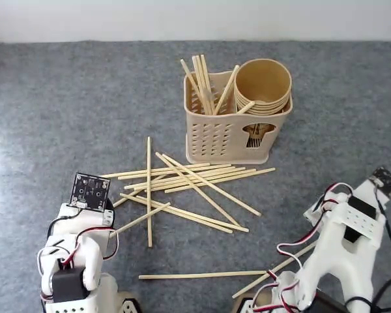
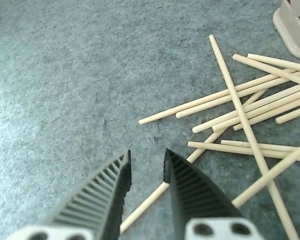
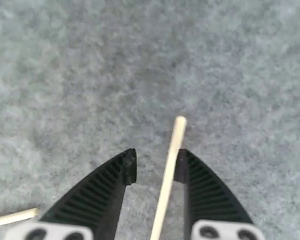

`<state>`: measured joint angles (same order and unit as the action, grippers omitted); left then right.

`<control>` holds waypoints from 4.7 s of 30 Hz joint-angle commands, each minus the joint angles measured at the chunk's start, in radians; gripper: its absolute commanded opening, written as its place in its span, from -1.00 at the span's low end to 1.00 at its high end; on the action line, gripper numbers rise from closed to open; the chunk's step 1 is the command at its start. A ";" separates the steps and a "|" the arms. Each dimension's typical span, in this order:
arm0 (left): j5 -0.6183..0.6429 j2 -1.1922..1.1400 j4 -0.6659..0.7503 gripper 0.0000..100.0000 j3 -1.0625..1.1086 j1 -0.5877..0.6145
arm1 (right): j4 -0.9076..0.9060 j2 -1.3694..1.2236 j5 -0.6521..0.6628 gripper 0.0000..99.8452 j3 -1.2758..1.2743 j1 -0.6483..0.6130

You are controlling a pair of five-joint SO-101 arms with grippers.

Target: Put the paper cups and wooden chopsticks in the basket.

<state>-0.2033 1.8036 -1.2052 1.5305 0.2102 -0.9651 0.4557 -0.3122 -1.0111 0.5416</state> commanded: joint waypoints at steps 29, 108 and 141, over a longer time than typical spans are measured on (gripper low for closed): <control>-0.012 0.011 -0.008 -0.80 0.008 0.003 | 0.062 -0.231 0.054 -0.95 0.075 0.042; -0.054 0.011 -0.008 -0.80 0.031 0.003 | 0.657 -0.030 0.181 -0.65 0.644 -0.785; -0.051 -0.087 0.037 -0.61 -0.127 0.029 | -0.104 0.750 0.069 -0.98 -0.009 -0.618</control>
<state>-0.2493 1.7791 -1.1930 1.5075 0.2378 -1.0894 1.1247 -0.2156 -0.9544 -0.0951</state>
